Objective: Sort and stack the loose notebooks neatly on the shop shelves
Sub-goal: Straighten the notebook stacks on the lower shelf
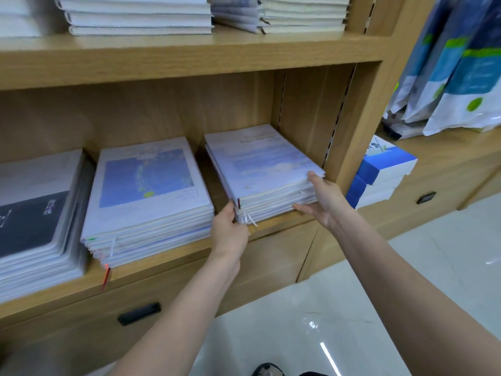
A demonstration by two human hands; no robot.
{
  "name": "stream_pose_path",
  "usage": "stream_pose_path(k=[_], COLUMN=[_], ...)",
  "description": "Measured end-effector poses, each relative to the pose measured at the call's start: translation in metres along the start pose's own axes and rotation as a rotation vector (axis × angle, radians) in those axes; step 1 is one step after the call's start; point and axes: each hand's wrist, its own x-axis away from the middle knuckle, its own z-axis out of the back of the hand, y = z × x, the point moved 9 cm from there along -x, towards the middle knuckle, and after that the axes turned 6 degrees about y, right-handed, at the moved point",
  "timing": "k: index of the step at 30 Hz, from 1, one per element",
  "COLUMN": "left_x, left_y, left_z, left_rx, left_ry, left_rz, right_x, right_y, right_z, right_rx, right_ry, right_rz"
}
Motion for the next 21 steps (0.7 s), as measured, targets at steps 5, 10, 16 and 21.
stream_pose_path(k=[5, 10, 16, 21], left_x=[-0.001, 0.0, 0.001, -0.008], left_y=[0.004, 0.008, -0.008, -0.015], left_z=[0.011, 0.01, 0.002, -0.004], left_rx=[-0.06, -0.065, -0.168, -0.251], left_ry=[-0.118, -0.198, -0.308, -0.323], left_rz=[-0.002, 0.006, 0.033, 0.013], right_x=[0.005, 0.011, 0.027, 0.03], right_y=[0.002, 0.0, 0.013, 0.016], right_z=[0.003, 0.01, 0.002, -0.007], right_rx=[-0.037, -0.044, -0.072, -0.086], right_ry=[-0.046, -0.032, -0.105, -0.138], right_rz=[-0.029, -0.066, -0.157, -0.172])
